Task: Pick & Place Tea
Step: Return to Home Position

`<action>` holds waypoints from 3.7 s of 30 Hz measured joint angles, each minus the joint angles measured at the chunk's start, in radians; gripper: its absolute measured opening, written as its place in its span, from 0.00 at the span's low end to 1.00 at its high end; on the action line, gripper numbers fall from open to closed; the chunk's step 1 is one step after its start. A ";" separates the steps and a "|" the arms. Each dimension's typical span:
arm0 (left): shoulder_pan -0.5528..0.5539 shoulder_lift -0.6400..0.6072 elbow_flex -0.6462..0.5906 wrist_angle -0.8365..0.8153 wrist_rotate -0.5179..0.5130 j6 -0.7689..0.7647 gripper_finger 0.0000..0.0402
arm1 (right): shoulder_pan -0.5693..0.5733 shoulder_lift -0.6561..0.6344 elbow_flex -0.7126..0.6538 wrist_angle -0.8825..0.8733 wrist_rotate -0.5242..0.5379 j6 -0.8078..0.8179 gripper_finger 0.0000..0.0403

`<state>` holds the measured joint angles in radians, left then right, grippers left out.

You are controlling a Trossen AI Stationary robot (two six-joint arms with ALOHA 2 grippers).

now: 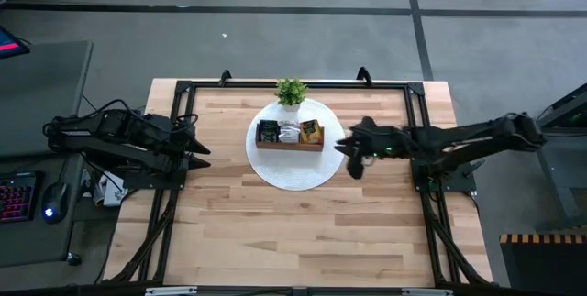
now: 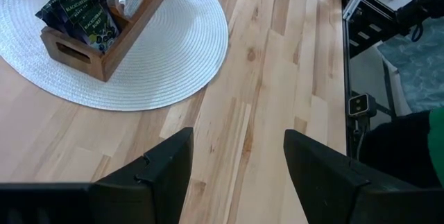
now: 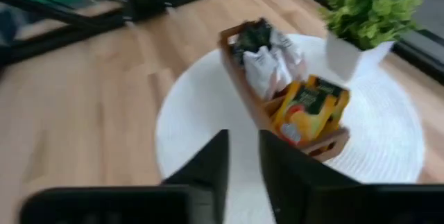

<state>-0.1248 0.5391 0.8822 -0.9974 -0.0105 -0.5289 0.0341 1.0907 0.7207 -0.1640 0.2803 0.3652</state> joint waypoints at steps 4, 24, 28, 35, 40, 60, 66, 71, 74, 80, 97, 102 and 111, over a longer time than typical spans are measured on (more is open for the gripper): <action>0.000 0.000 0.000 0.000 0.000 0.000 0.55 | 0.026 -0.167 -0.155 0.078 -0.039 0.000 0.04; 0.000 0.000 0.000 0.000 0.000 0.000 0.55 | 0.085 -0.749 -0.534 0.352 -0.050 -0.149 0.00; 0.000 0.000 0.000 0.000 0.000 0.000 0.55 | 0.062 -0.832 -0.594 0.370 -0.080 -0.154 0.00; 0.000 0.000 0.000 0.000 0.000 0.000 0.55 | 0.012 -0.938 -0.658 0.374 -0.129 -0.164 0.00; 0.000 0.000 0.000 0.000 0.000 0.000 0.55 | -0.006 -0.989 -0.694 0.378 -0.138 -0.164 0.00; 0.000 0.000 0.000 0.000 0.000 0.000 0.55 | -0.008 -1.064 -0.711 0.187 -0.261 -0.233 0.00; 0.000 0.000 0.000 0.000 0.000 0.000 0.55 | -0.008 -1.040 -0.711 0.186 -0.261 -0.235 0.00; 0.000 0.000 0.000 0.000 0.000 0.000 0.55 | -0.008 -1.037 -0.711 0.186 -0.260 -0.235 0.00; 0.000 0.000 0.000 0.000 0.000 0.000 0.55 | -0.008 -1.037 -0.711 0.186 -0.260 -0.235 0.01; 0.000 0.000 0.000 0.000 0.000 0.000 0.55 | -0.008 -1.037 -0.712 0.186 -0.260 -0.235 0.03; 0.000 -0.023 0.000 0.000 0.000 0.000 0.55 | -0.008 -1.037 -0.712 0.186 -0.258 -0.235 0.03; 0.001 -0.182 -0.087 0.073 0.003 0.000 0.55 | -0.008 -1.037 -0.712 0.186 -0.258 -0.235 0.03; 0.026 -0.508 -0.363 0.388 0.009 0.000 0.55 | -0.008 -1.037 -0.712 0.187 -0.258 -0.235 0.03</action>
<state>-0.0986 0.0308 0.5189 -0.6095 -0.0017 -0.5293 0.0260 0.0536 0.0090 0.0235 0.0223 0.1299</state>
